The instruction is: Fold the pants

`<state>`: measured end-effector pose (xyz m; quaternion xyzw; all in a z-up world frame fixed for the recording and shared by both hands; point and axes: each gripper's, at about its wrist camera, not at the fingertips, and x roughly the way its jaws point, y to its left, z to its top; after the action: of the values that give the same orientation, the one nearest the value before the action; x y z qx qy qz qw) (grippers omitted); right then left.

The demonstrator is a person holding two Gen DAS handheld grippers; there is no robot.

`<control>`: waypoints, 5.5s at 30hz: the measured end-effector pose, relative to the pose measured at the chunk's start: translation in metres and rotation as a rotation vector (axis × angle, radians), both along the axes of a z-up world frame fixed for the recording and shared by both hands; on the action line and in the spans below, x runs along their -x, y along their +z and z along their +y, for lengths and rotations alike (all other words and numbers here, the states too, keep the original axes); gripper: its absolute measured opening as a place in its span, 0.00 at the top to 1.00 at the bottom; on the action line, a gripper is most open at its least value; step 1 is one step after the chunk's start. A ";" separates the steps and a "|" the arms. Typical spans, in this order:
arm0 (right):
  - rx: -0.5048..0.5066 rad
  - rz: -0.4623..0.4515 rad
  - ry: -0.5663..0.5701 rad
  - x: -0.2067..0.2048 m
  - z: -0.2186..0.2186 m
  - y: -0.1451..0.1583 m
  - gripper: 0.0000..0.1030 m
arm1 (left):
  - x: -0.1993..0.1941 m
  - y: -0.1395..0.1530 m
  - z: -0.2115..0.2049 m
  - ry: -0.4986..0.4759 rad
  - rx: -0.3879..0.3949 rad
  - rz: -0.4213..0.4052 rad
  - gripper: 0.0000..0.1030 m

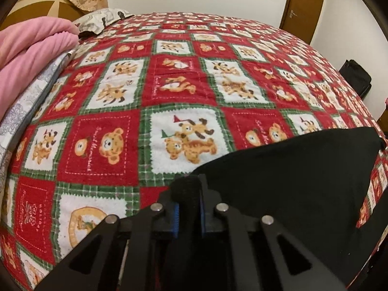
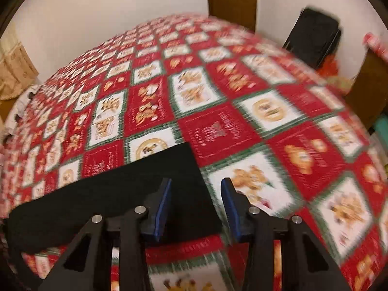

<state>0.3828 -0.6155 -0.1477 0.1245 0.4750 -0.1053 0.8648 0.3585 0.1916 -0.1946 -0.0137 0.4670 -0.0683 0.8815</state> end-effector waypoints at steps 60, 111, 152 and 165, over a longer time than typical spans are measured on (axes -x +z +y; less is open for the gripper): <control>-0.097 -0.201 0.061 0.217 -0.033 0.021 0.98 | 0.197 0.019 0.019 -0.049 0.214 -0.343 0.87; 0.450 -0.018 1.010 0.200 0.387 -0.068 0.96 | 0.233 0.006 -0.009 -0.174 -0.170 -0.396 0.87; 0.333 0.071 1.051 0.262 0.380 -0.084 0.97 | 0.279 -0.028 0.020 -0.180 -0.055 -0.381 0.85; 0.316 0.063 1.048 0.263 0.380 -0.076 0.96 | 0.304 -0.020 0.037 -0.113 -0.024 -0.364 0.85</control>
<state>0.1193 -0.2358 -0.2239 -0.2631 0.4774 0.2658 0.7951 0.0549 0.2290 -0.2143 0.0356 0.3004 -0.1135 0.9464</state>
